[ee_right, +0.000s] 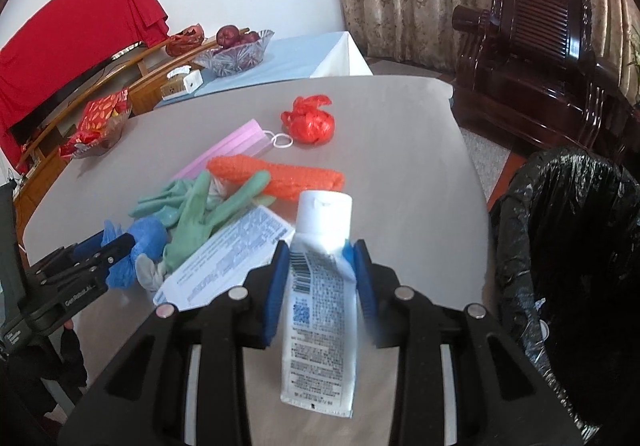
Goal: Collect trash
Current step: 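Grasp blue plastic bag with left tool while right tool grasps white tube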
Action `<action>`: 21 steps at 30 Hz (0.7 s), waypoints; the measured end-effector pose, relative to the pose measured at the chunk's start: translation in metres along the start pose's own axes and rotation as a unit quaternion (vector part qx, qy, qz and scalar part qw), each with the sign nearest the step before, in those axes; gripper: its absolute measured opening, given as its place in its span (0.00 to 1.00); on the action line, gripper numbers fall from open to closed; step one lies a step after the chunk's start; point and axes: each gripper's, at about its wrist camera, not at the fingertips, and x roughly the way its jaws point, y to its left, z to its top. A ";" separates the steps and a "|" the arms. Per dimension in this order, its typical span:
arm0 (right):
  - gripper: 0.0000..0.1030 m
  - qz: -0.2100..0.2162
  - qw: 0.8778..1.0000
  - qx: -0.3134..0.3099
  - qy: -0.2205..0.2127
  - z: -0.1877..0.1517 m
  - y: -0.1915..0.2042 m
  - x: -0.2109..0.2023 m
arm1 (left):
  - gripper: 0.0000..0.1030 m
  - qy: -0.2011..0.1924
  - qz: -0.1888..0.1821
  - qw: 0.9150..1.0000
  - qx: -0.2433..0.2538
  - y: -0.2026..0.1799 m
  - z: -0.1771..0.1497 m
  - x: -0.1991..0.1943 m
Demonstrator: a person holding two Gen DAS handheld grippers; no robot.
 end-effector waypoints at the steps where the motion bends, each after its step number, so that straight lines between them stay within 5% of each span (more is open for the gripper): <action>1: 0.31 0.001 1.000 0.001 0.002 -0.001 0.001 0.001 | 0.54 0.003 -0.004 1.000 -0.002 0.001 -0.001 0.003; 2: 0.31 0.001 1.000 0.001 0.003 -0.001 0.002 0.003 | 0.51 0.007 -0.010 1.000 -0.004 0.002 -0.002 0.005; 3: 0.30 0.002 1.000 0.000 0.004 -0.001 0.004 0.003 | 0.36 0.008 -0.017 1.000 -0.005 0.003 -0.003 0.007; 5: 0.30 0.003 1.000 -0.002 0.004 0.000 0.007 0.003 | 0.28 0.008 -0.026 1.000 -0.007 0.002 -0.004 0.006; 7: 0.30 0.005 1.000 -0.007 0.001 0.001 0.012 0.001 | 0.05 0.000 -0.041 0.999 -0.008 0.001 -0.003 0.001; 21: 0.29 0.010 0.999 -0.016 -0.041 0.021 0.028 -0.043 | 0.04 -0.073 -0.059 0.996 0.005 -0.016 0.033 -0.060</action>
